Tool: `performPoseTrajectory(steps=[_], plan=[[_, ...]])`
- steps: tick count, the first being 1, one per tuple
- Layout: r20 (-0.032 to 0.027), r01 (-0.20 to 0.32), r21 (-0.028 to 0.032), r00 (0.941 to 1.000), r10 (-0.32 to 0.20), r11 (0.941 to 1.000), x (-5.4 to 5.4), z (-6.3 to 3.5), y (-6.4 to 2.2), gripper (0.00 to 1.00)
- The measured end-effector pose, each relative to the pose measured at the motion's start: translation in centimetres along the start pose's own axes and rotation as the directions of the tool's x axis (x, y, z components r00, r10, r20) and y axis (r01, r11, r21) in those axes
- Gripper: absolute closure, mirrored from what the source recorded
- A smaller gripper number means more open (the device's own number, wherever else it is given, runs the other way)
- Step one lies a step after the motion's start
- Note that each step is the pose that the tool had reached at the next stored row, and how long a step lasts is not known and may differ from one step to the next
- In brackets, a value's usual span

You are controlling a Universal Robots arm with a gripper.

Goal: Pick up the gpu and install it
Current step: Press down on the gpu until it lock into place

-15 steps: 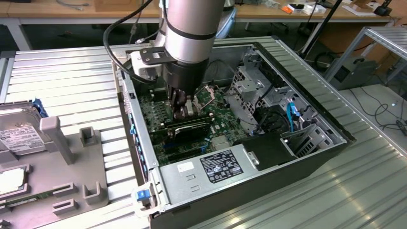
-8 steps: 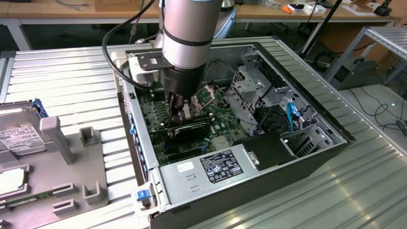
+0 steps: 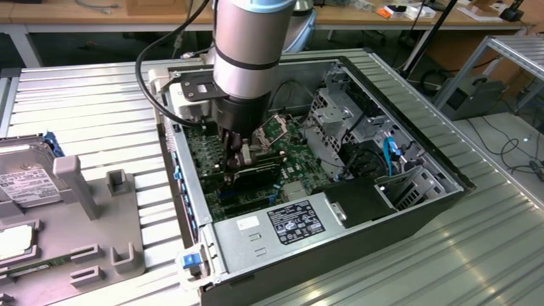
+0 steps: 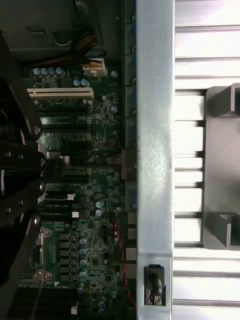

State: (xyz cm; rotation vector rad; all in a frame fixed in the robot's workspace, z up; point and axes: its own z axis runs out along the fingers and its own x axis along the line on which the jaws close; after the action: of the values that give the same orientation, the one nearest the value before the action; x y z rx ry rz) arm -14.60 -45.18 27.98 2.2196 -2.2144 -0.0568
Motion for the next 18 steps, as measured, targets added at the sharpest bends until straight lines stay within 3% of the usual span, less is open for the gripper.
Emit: performPoseTrajectory(steps=[10, 18], plan=[[-0.0003, 0.000, -0.0001, 1.0000, 0.000, 1.0000, 0.02, 0.83, 0.11, 0.89], [0.0002, 0.000, 0.0000, 1.0000, 0.000, 1.0000, 0.41, 0.87, 0.82, 0.89]])
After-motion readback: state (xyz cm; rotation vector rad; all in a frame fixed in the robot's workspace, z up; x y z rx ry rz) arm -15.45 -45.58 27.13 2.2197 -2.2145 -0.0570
